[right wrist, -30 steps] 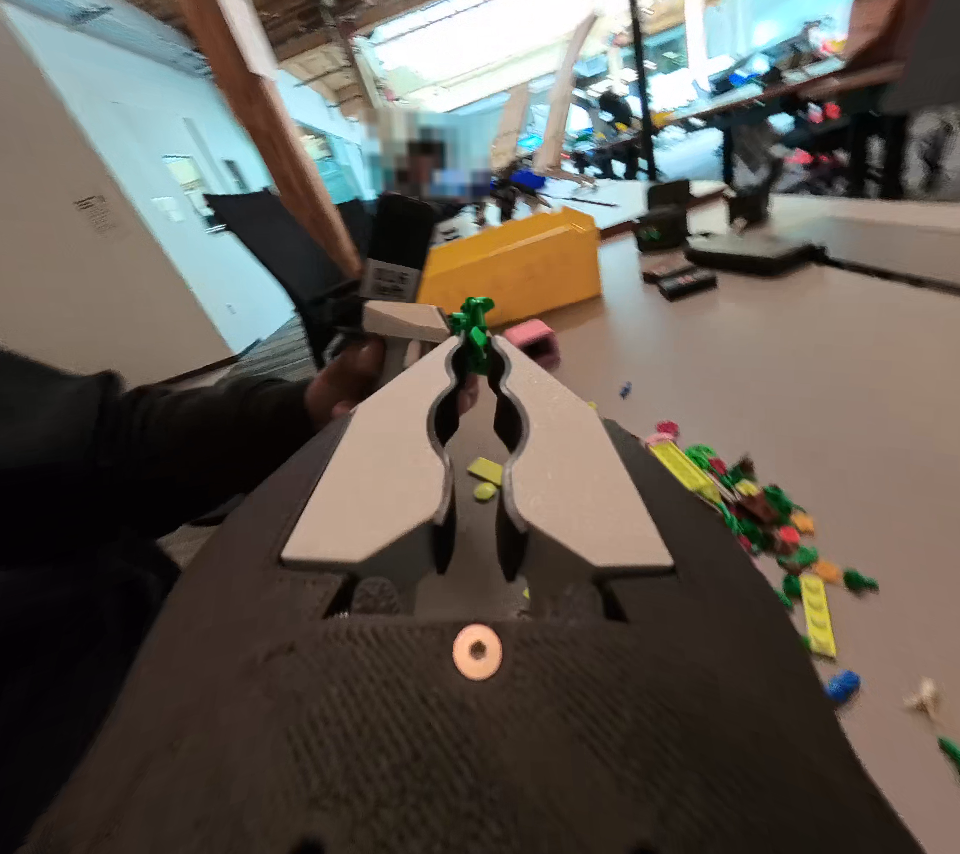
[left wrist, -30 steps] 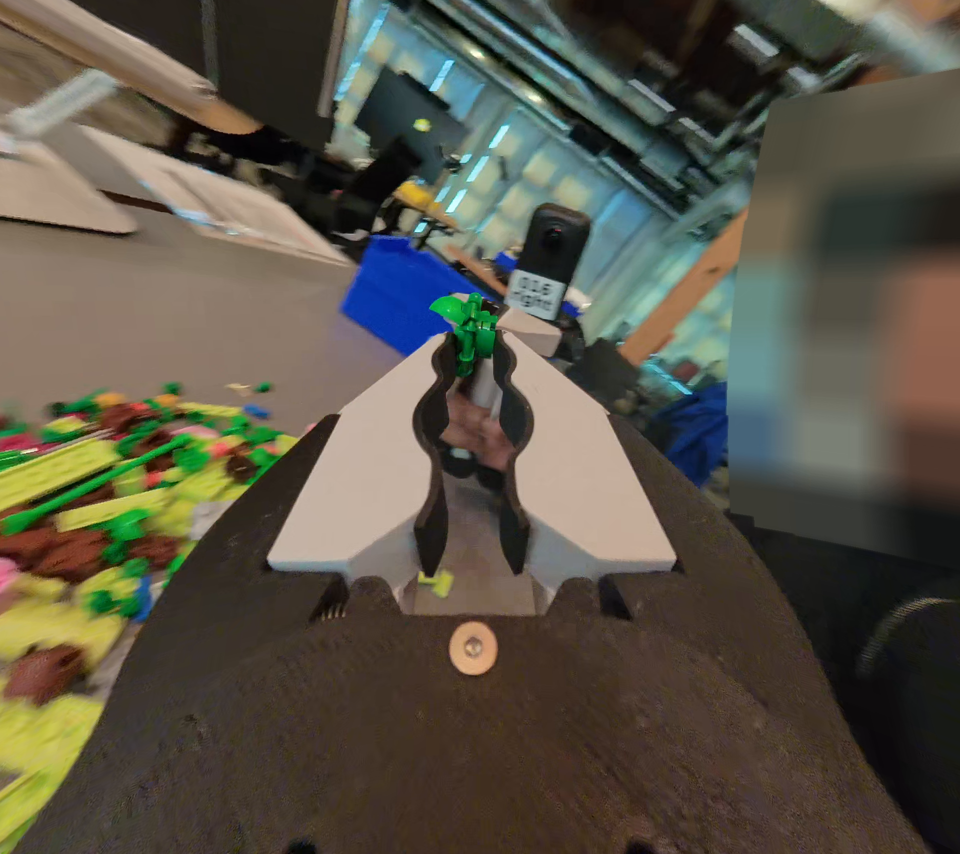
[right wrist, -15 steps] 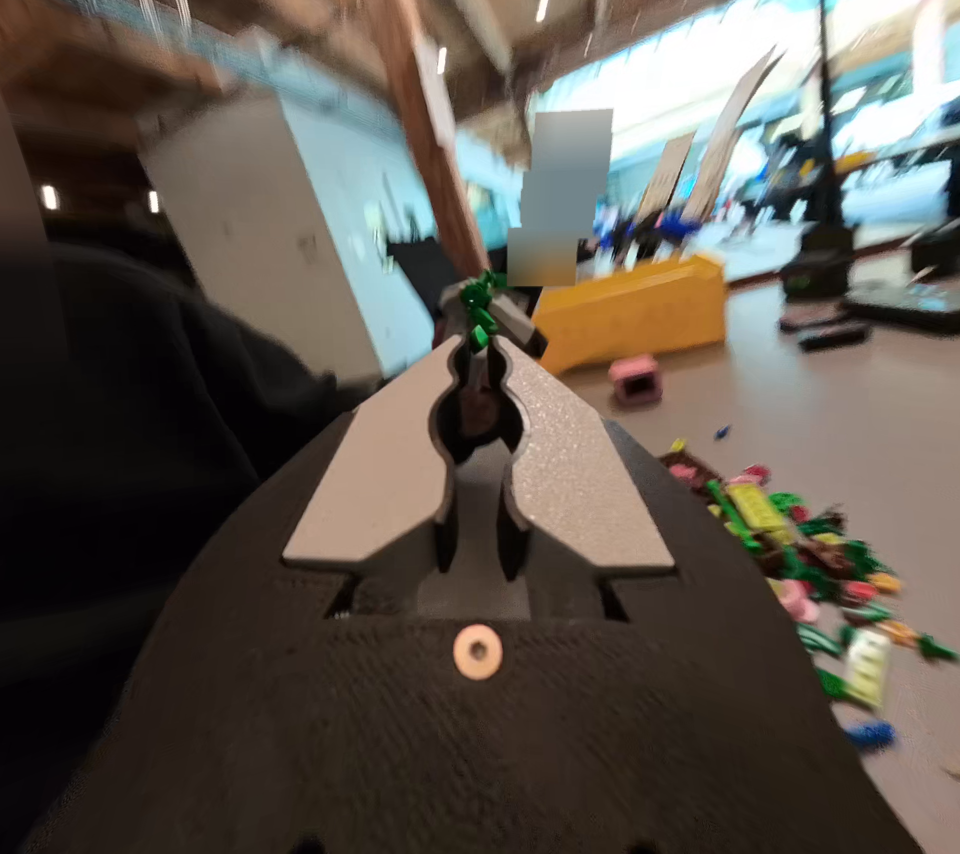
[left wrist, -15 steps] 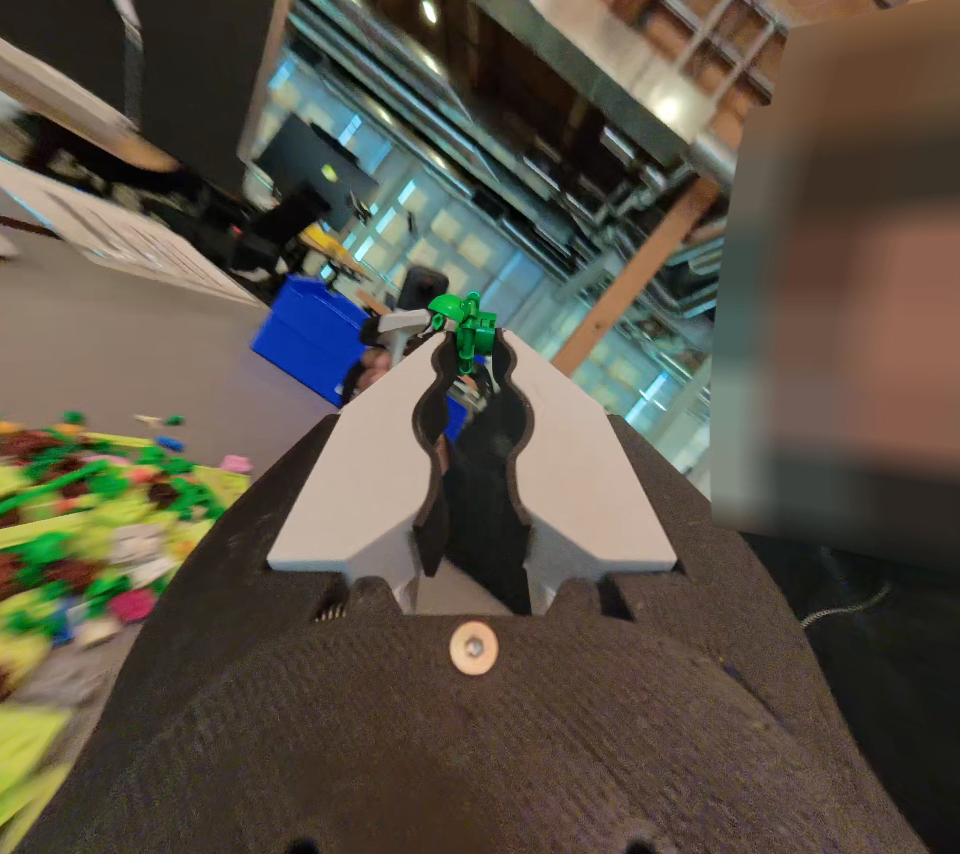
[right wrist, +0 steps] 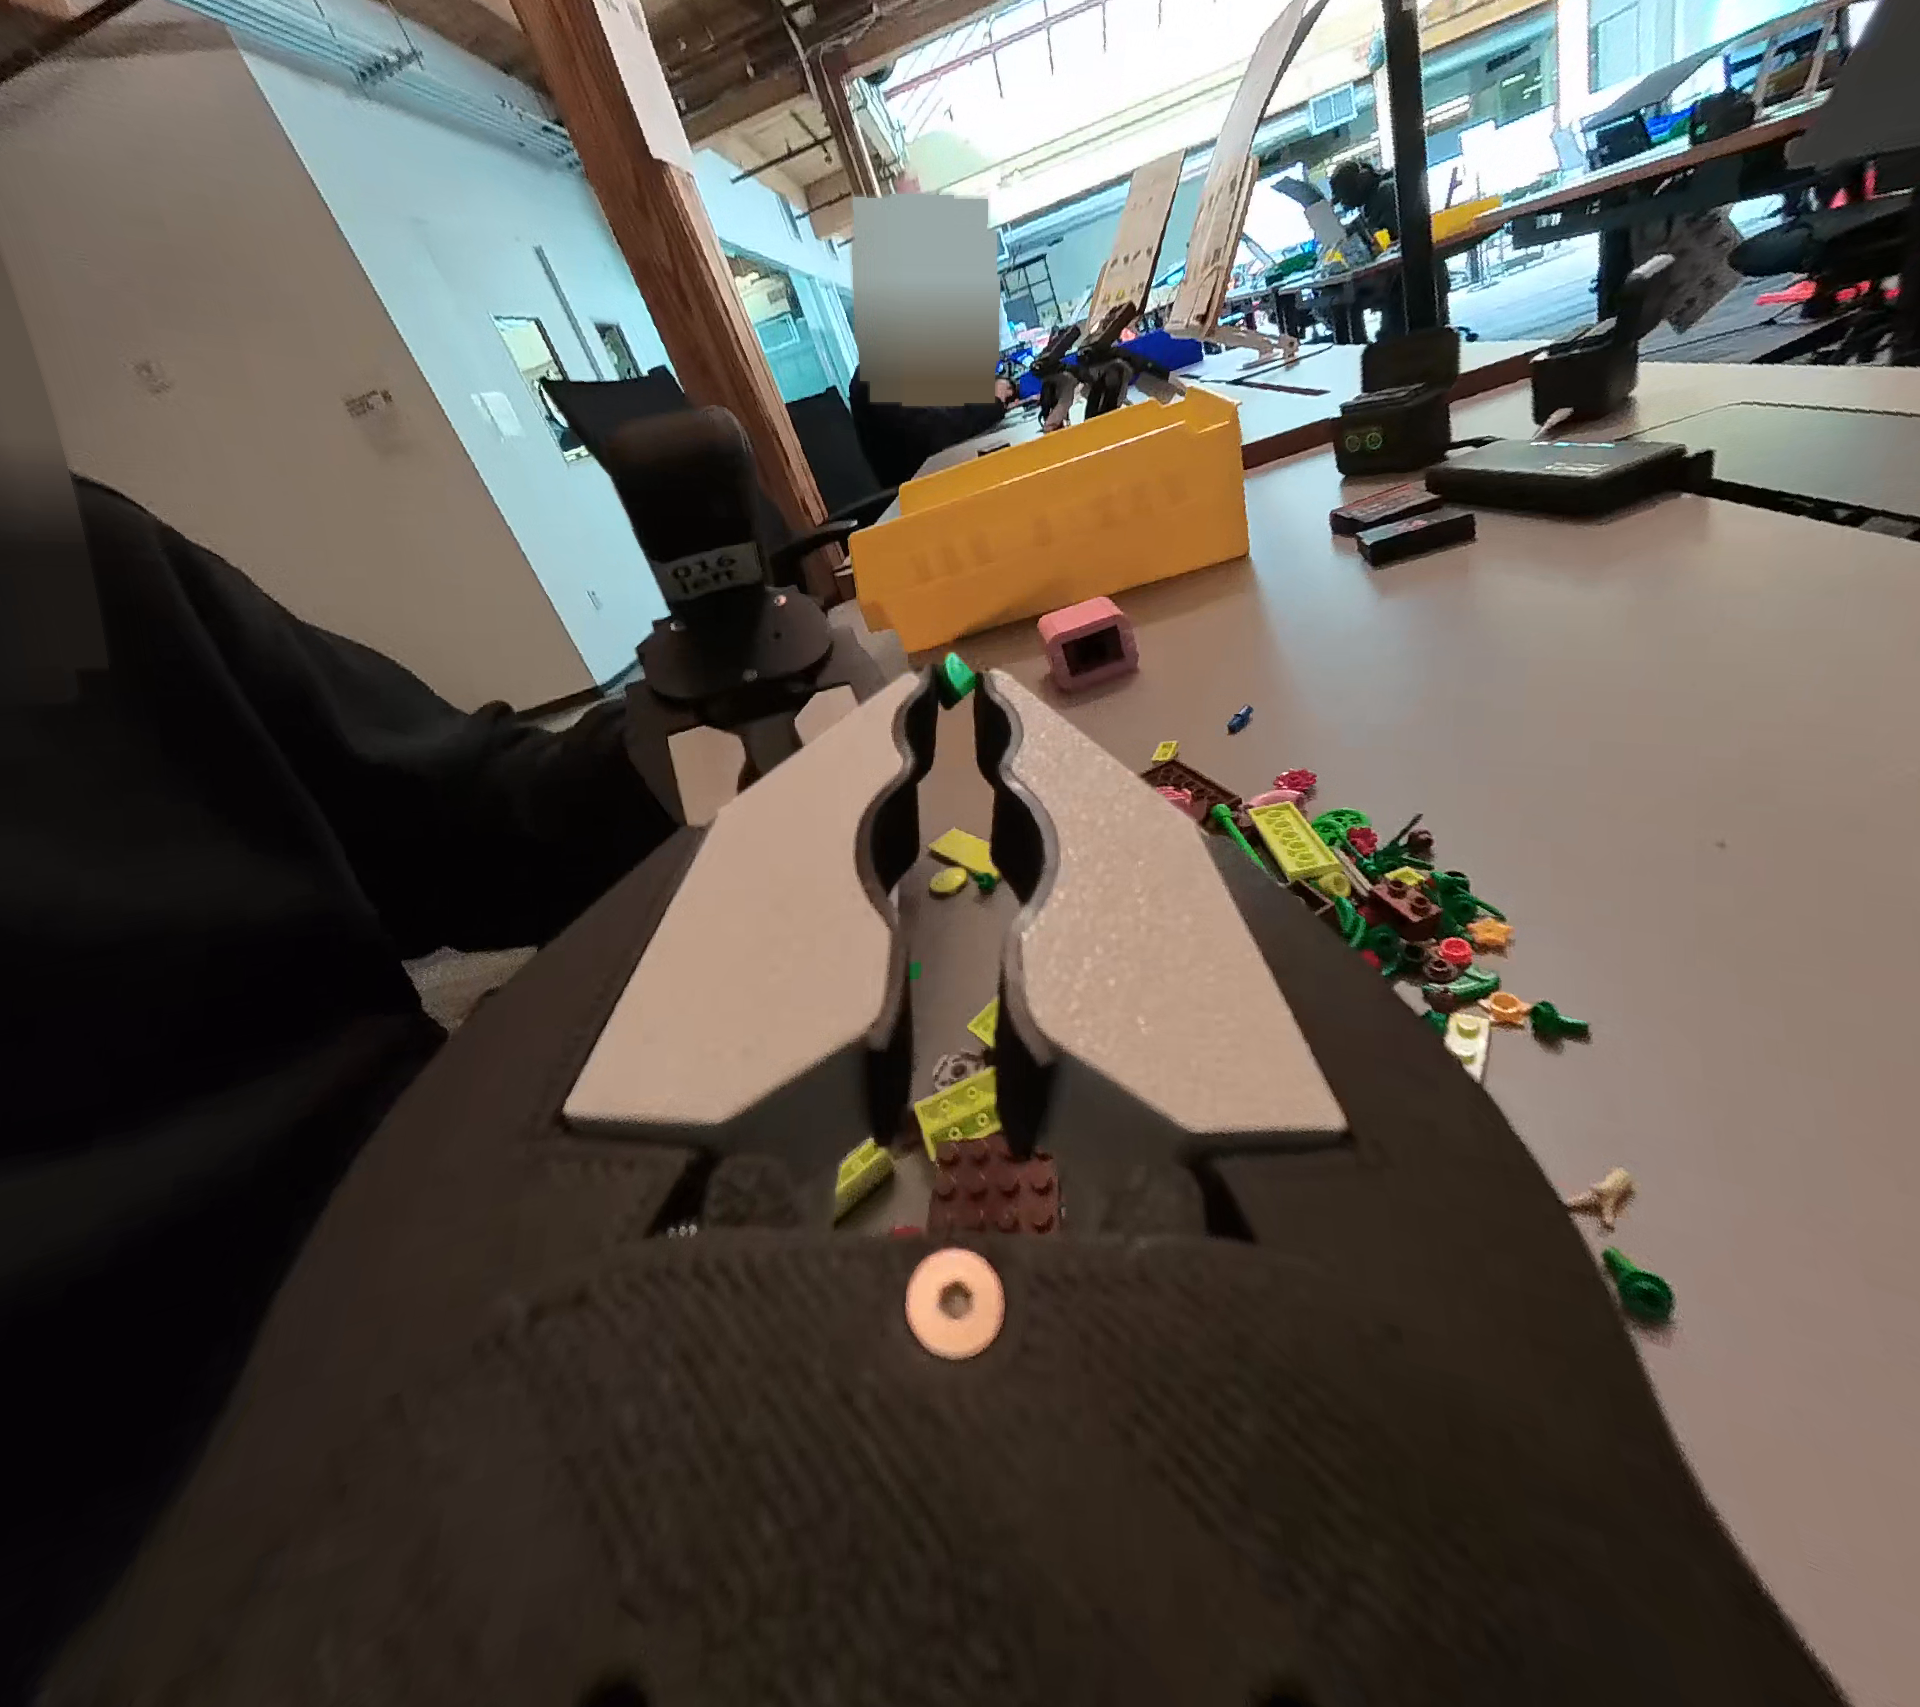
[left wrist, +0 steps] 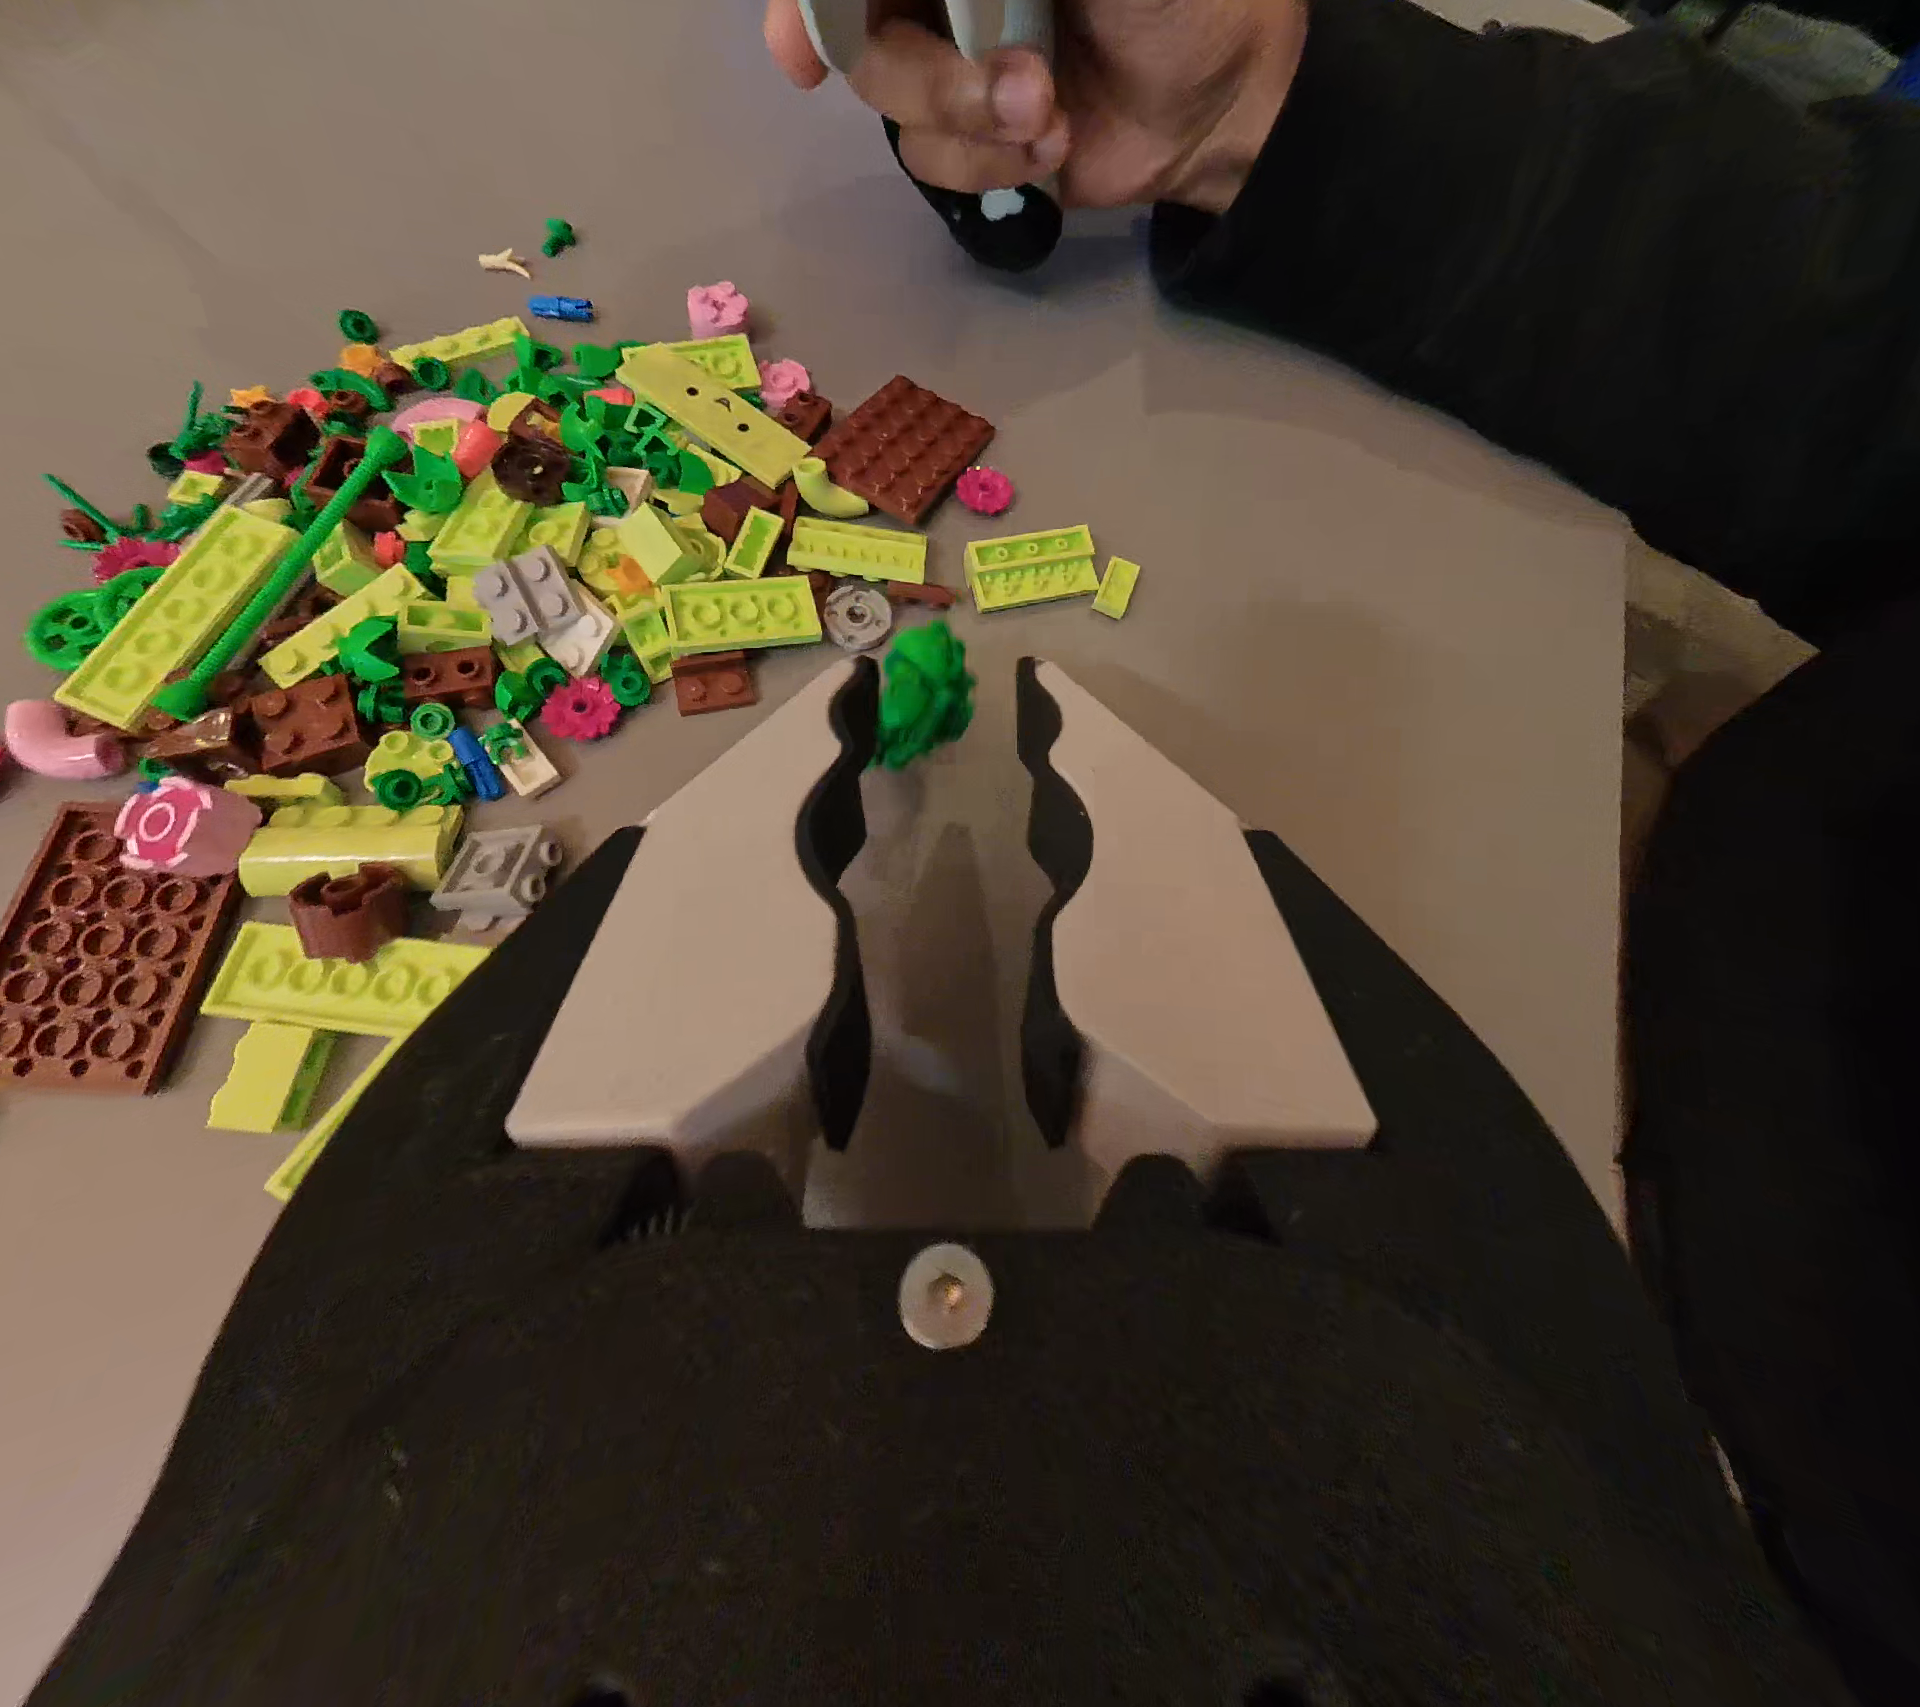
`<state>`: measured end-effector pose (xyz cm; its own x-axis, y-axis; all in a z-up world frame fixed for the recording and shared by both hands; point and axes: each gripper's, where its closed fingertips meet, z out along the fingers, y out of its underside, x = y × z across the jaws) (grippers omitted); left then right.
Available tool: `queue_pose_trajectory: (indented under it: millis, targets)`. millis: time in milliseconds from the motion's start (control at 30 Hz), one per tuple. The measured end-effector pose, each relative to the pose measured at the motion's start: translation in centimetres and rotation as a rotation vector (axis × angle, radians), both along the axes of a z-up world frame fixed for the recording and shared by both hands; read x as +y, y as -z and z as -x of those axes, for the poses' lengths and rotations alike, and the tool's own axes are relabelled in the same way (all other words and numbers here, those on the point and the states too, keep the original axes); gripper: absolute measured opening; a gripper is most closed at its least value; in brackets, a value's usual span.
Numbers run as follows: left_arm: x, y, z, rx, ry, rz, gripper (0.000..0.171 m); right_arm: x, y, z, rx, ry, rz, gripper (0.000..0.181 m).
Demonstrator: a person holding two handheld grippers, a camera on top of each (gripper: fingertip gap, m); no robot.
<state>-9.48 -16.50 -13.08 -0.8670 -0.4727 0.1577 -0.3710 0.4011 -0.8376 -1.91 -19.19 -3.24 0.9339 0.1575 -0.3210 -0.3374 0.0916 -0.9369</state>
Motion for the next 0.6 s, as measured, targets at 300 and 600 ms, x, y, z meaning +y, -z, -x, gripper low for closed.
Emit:
queue_pose_trajectory:
  millis: [300, 600]
  targets:
    - [1.6, -2.8, -3.6, -0.144, -0.048, 0.013, 0.035, 0.5, 0.6, -0.3, -0.031, 0.037, 0.042, 0.004]
    - [2.4, -3.1, -4.3, -0.133, -0.056, 0.126, 0.025, 1.0, 6.6, -4.6, -0.103, 0.346, 0.46, 0.003]
